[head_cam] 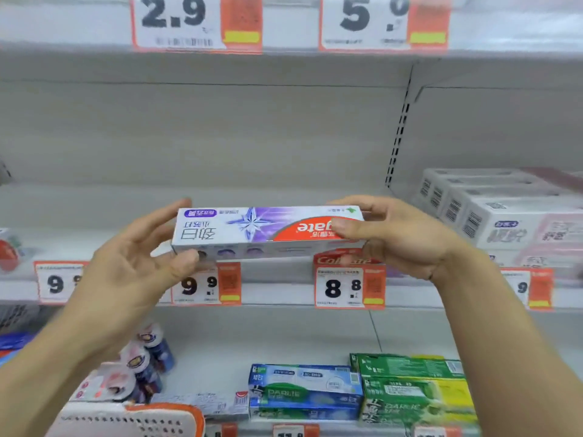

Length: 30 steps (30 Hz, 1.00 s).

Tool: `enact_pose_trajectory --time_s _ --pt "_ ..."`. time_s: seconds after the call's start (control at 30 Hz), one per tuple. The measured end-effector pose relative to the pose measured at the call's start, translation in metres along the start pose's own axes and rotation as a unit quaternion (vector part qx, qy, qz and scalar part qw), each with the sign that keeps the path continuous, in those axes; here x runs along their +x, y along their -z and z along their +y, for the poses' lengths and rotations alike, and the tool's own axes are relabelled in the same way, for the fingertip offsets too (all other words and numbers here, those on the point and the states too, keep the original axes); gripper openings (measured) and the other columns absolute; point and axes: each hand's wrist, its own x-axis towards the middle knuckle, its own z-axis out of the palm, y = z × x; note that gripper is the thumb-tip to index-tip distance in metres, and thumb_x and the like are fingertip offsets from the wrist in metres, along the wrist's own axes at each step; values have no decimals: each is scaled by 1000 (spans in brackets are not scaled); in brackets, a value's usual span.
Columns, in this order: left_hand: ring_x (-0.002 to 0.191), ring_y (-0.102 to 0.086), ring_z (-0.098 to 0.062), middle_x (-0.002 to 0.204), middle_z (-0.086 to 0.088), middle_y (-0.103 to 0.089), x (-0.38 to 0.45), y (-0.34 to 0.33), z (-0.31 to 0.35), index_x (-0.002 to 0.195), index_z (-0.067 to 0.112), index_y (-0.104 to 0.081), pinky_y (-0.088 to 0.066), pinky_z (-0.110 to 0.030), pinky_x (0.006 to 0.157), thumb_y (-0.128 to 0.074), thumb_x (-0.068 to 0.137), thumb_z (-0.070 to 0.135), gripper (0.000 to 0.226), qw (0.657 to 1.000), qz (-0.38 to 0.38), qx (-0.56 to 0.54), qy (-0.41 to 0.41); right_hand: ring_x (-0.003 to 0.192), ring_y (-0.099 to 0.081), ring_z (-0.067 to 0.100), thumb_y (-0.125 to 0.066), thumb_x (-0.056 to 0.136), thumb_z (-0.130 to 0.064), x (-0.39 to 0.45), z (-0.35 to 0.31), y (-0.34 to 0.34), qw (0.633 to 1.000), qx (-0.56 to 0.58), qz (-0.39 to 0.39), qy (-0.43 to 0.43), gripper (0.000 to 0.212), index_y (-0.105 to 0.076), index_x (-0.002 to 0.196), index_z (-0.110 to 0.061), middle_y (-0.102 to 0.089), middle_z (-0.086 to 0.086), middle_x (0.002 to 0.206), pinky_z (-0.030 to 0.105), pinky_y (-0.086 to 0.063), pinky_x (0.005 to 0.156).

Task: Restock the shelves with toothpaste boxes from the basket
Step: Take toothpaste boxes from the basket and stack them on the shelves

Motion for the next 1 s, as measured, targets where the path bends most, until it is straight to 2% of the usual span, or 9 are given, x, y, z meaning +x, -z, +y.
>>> enact_pose_trajectory --time_s 0.13,0.2,0.3,0.47,0.57,0.7,0.77,0.87,1.0 --pt "103 -71 -27 117 -16 -72 20 -43 -5 132 16 -60 -58 -36 89 -67 77 15 56 995 15 -83 50 103 -71 34 -84 61 -14 -1 1 27 992 -50 95 63 50 -75 110 -16 -74 14 111 42 -61 84" --pt "97 -73 -20 113 -11 -75 31 -61 -12 131 16 -60 -59 -27 85 -72 74 20 59 998 30 -39 48 102 -72 30 -90 58 -21 -3 2 39 976 -115 144 111 46 -77 102 -25 -75 5 108 43 -60 87" --pt "103 -71 -11 117 0 -72 49 -83 -20 133 17 -54 -55 -17 88 -73 81 11 56 997 23 66 18 97 -72 21 -89 69 -5 -5 2 55 940 -221 215 146 41 -73 94 -33 -75 -4 106 39 -60 87" --pt "107 -67 -7 115 10 -69 66 -108 -24 130 19 -54 -53 -15 92 -73 87 8 48 984 -6 178 -1 96 -70 7 -88 72 -10 -5 11 72 895 -315 294 115 55 -66 116 -35 -69 -10 114 39 -59 89" --pt "94 -70 -4 108 9 -72 68 -109 -24 116 20 -59 -55 -15 82 -75 84 6 39 983 22 180 1 108 -66 9 -89 70 -8 -1 11 67 896 -220 339 184 68 -58 129 -21 -67 -4 120 28 -55 96" --pt "92 -73 -16 105 -8 -76 61 -117 -16 120 5 -60 -57 -24 82 -76 71 16 52 995 53 -3 82 114 -65 9 -86 77 -13 14 6 30 871 91 424 234 67 -48 132 -12 -62 5 129 22 -54 94" --pt "85 -73 -16 98 -8 -78 57 -125 -12 118 0 -62 -60 -29 81 -76 69 18 54 988 64 -58 127 112 -64 6 -82 80 -7 25 6 6 862 165 418 233 67 -43 134 -14 -60 3 132 17 -55 86" --pt "84 -72 -18 91 -7 -78 50 -134 -3 107 -1 -70 -61 -29 81 -72 83 13 27 982 63 -80 158 109 -69 17 -75 84 2 36 13 -22 890 215 334 226 72 -36 141 -22 -63 4 129 39 -59 88" --pt "83 -74 -24 85 -11 -77 47 -134 6 100 2 -72 -60 -30 71 -75 84 28 31 983 79 -55 154 93 -74 34 -68 94 -11 34 7 -45 952 187 201 135 32 -56 123 -13 -75 16 106 46 -62 79"
